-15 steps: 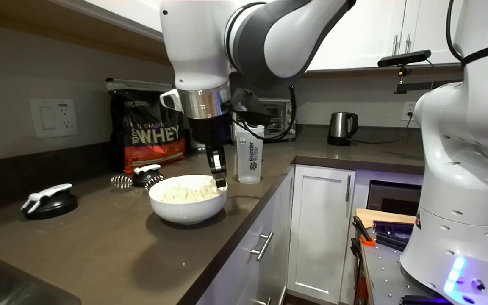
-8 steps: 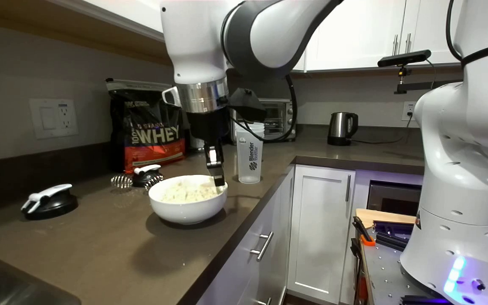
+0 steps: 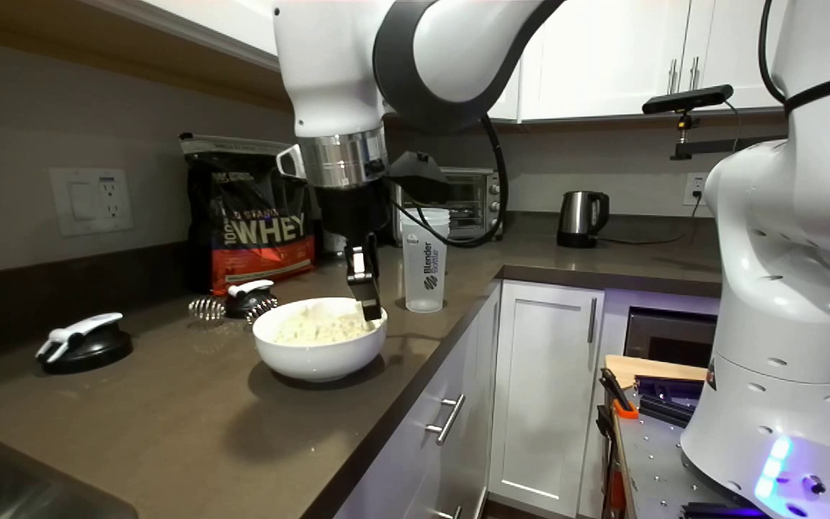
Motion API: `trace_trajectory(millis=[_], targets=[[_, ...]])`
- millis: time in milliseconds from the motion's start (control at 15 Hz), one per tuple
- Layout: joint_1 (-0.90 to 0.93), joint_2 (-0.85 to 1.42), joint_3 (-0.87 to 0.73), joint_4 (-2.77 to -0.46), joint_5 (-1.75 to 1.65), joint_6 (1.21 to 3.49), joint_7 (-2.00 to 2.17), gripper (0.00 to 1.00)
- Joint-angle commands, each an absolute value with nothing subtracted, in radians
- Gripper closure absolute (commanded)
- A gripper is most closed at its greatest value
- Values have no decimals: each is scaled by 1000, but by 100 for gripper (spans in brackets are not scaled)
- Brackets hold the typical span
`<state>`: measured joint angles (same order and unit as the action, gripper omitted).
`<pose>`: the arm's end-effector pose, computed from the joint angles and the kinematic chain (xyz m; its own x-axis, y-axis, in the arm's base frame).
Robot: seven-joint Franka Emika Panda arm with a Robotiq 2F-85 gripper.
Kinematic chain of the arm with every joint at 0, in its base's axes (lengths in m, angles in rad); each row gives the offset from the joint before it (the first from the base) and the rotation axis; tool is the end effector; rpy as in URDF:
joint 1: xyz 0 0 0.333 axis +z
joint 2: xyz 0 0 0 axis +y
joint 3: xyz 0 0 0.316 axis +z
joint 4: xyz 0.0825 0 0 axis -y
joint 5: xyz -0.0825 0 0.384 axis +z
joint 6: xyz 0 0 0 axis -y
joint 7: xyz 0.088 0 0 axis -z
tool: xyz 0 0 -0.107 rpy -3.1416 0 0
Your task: Take one scoop of the contents in the white bowl and put into the clear cup at the left
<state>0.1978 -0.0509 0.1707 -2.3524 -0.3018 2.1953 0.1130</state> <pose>0.4558 0.1647 0.3431 0.9031 0.4173 -0.1012 0.4292 -0.8701 0.2424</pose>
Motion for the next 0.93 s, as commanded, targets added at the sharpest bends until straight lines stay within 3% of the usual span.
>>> trace_trajectory(millis=[0,867], targets=[[186,-51,169,-2340,-245,2204,62,99],[171,-57,137,-2333,-72,2200,-12,99]])
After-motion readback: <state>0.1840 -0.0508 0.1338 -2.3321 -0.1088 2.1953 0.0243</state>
